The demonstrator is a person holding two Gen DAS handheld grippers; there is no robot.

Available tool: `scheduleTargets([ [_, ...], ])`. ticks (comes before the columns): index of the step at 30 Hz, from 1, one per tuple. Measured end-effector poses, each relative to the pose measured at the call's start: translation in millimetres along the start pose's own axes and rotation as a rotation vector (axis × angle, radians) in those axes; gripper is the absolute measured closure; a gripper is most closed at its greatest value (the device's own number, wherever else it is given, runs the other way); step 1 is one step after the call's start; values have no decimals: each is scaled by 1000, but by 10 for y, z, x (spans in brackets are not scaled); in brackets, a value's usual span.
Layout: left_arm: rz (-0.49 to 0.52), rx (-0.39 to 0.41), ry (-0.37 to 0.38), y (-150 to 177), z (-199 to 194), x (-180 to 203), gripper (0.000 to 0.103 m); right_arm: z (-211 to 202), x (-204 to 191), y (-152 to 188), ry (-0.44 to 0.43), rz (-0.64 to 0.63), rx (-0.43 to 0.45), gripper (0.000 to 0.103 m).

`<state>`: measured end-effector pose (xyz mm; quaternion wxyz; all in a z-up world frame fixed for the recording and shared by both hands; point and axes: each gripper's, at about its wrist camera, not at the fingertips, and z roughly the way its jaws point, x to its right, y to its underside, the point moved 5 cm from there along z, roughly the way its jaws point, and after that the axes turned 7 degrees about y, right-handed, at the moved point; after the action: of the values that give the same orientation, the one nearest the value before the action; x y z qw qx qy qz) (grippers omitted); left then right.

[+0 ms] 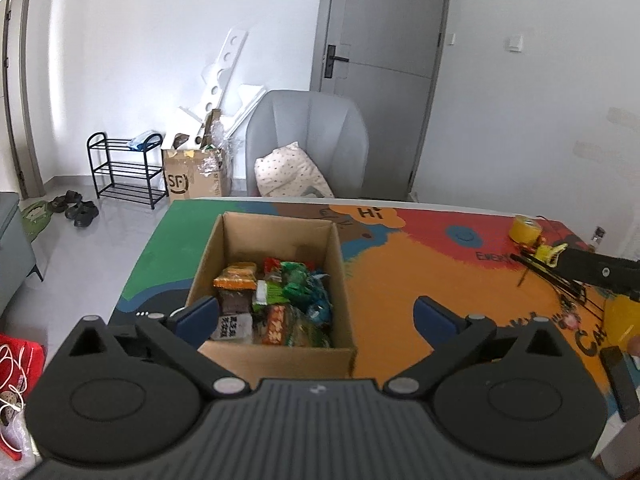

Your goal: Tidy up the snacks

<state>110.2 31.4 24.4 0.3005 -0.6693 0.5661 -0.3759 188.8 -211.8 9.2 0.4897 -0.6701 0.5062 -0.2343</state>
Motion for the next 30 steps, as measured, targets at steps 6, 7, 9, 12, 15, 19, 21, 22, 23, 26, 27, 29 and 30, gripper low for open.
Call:
scheduleTargets([
  [6, 40, 33, 11, 18, -257, 118, 0, -204, 3, 23, 35, -26, 5, 0],
  [7, 46, 37, 8, 19, -292, 138, 0, -231, 7, 34, 41, -29, 7, 0],
  [9, 54, 44, 4, 24, -352, 171, 0, -273, 11, 55, 54, -35, 10, 0],
  [12, 75, 42, 5, 53, -410, 217, 0, -334, 36, 124, 70, -38, 16, 0],
  [15, 100, 48, 15, 110, -451, 267, 0, -360, 66, 196, 65, -38, 6, 0],
  [19, 98, 41, 14, 207, -472, 252, 0, -417, 115, 270, 79, -33, -7, 0],
  [21, 93, 43, 13, 255, -505, 240, 0, -443, 146, 302, 80, -27, -6, 0],
  [22, 94, 45, 12, 282, -513, 233, 0, -454, 153, 312, 75, -26, -4, 0],
  [23, 97, 47, 13, 302, -523, 225, 0, -461, 153, 316, 66, -28, -6, 0],
  [26, 111, 44, 10, 367, -517, 198, 0, -490, 134, 296, 70, -50, 8, 0],
  [27, 117, 44, 1, 366, -511, 192, 0, -495, 140, 300, 76, -52, 11, 0],
  [29, 114, 47, -8, 352, -508, 163, 0, -486, 151, 320, 76, -47, -8, 0],
  [30, 101, 48, -6, 348, -511, 142, 0, -473, 160, 328, 77, -45, -22, 0],
])
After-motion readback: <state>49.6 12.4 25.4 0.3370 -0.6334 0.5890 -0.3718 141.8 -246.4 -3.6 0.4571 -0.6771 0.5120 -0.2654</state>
